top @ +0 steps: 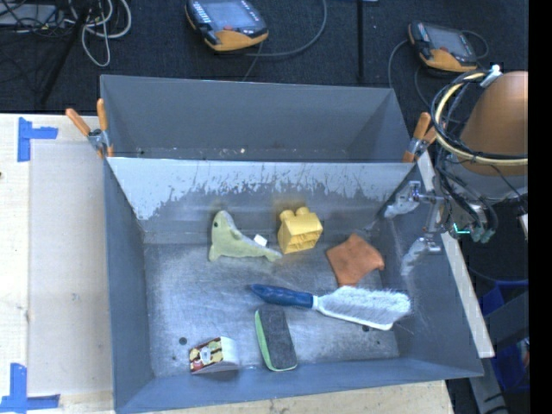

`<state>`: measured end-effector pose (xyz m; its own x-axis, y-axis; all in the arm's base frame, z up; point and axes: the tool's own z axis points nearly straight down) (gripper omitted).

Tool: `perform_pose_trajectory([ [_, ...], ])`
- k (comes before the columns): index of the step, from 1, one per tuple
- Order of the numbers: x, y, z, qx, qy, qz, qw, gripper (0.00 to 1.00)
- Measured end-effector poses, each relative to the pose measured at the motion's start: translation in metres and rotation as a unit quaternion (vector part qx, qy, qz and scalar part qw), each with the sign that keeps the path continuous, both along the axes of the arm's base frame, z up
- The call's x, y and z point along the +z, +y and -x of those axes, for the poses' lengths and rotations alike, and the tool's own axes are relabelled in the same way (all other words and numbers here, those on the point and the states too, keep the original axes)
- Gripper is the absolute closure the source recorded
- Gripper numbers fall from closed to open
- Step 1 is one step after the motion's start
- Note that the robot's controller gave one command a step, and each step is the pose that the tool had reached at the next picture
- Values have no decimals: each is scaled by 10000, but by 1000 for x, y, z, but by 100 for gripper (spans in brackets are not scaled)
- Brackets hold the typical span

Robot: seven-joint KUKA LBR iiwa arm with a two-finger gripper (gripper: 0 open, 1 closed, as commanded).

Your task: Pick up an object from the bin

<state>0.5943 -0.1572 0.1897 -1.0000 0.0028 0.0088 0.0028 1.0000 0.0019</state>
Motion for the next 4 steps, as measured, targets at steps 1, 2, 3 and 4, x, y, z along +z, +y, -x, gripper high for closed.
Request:
perform_pose_trajectory([
  [1, 5, 1, -2, 19, -40, 8, 10000, 0],
  [2, -74, 16, 59, -110, -54, 17, 9999, 0],
  [3, -72, 19, 78, -50, -24, 6, 10000, 0],
  [4, -37, 19, 76, -20, -54, 11, 10000, 0],
])
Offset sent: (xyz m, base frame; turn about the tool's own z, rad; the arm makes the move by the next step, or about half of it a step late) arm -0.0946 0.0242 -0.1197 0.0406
